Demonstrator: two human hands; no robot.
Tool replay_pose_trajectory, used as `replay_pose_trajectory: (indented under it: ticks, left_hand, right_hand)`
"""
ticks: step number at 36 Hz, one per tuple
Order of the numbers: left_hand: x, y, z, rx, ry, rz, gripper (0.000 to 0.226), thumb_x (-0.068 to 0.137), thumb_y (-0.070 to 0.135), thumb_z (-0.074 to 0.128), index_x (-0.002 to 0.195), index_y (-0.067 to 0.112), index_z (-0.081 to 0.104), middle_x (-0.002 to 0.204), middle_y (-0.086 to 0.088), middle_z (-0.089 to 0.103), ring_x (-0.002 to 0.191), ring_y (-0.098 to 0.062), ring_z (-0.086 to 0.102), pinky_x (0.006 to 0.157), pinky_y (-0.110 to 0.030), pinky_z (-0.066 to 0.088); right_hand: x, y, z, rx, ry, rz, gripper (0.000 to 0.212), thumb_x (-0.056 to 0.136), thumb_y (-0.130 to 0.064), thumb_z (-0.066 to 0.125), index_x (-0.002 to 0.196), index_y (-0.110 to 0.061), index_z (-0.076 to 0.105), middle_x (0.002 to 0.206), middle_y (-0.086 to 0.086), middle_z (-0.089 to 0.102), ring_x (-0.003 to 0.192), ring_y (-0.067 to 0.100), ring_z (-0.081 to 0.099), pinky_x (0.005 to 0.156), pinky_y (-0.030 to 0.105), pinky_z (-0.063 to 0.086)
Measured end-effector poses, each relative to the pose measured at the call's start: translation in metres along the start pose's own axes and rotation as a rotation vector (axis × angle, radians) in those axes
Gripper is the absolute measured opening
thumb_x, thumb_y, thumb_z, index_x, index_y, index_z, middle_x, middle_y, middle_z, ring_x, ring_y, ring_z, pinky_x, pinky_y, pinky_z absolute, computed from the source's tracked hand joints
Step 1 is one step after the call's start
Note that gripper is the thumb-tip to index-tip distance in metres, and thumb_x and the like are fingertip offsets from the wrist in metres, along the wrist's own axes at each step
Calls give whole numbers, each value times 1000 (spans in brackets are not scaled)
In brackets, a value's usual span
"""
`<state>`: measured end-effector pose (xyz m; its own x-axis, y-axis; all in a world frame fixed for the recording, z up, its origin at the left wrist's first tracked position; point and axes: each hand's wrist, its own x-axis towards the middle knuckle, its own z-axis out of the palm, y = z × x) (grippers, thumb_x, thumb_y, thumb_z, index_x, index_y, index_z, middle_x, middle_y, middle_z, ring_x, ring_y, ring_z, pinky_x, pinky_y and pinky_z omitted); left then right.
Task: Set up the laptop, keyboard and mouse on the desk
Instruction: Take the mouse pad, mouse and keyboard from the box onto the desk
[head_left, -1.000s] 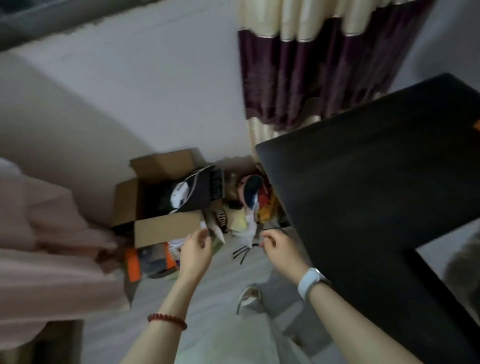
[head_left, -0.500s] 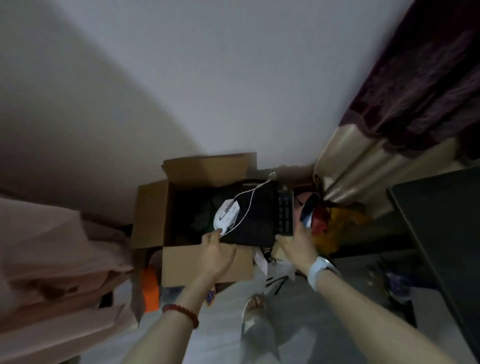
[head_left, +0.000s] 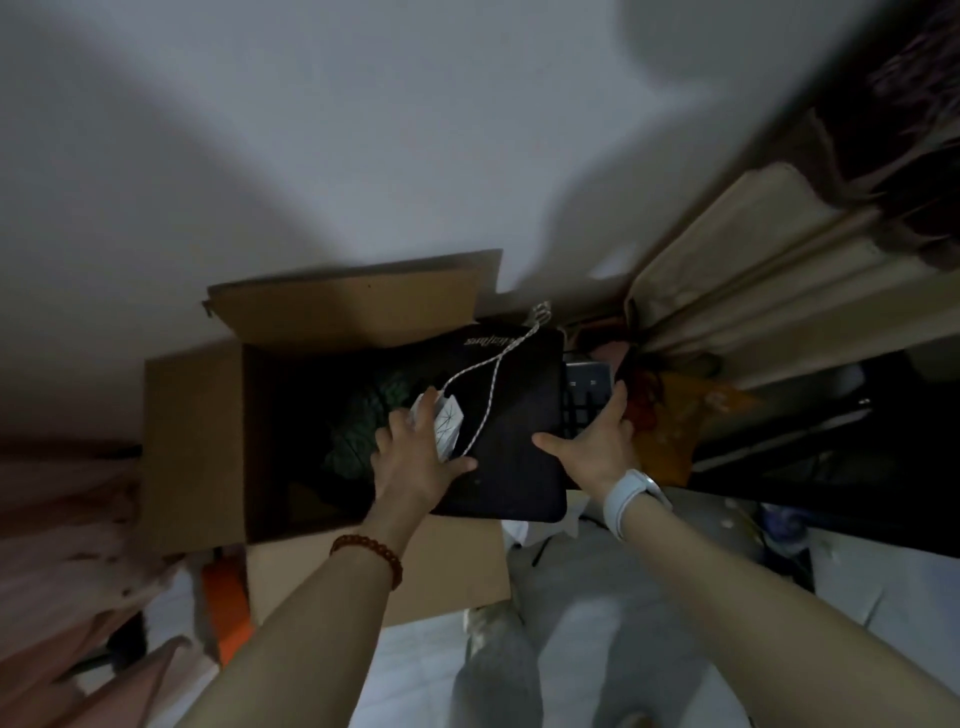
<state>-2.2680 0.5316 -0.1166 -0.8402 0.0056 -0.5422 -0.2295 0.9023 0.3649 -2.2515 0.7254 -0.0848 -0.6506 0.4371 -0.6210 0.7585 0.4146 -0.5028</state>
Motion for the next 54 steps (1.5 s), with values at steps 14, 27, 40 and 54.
replay_pose_trajectory:
  ticks: [14,27,40,54]
  left_hand:
    - [-22,-20,-17,-323,48,4,80,72,26,67,140,35,26,122,-12,38,114,-31,31,99,-40,31]
    - [-60,-12,-36,-380,111,-87,73,73,30,67,137,36,32,132,-8,42,113,-28,48,85,-31,39]
    - [-126,34,-97,-496,238,88,74,75,31,66,139,34,28,134,0,42,116,-17,46,91,-36,46]
    - [-224,141,-170,-540,539,484,75,73,18,70,137,30,32,118,13,36,113,-11,43,96,-40,46]
  right_hand:
    - [-28,-4,-7,208,43,-52,55,64,-30,82,99,-15,42,91,-3,49,84,15,49,63,21,40]
    - [-65,-22,-18,396,-34,-169,48,68,-18,78,103,-22,45,91,-13,56,85,9,57,68,19,46]
    - [-132,-93,-62,34,18,-422,40,73,-30,72,96,-11,45,90,9,64,81,28,63,63,41,55]
    - [-237,-119,-206,33,196,-722,37,68,-33,75,87,-18,46,75,-11,63,74,14,64,64,28,53]
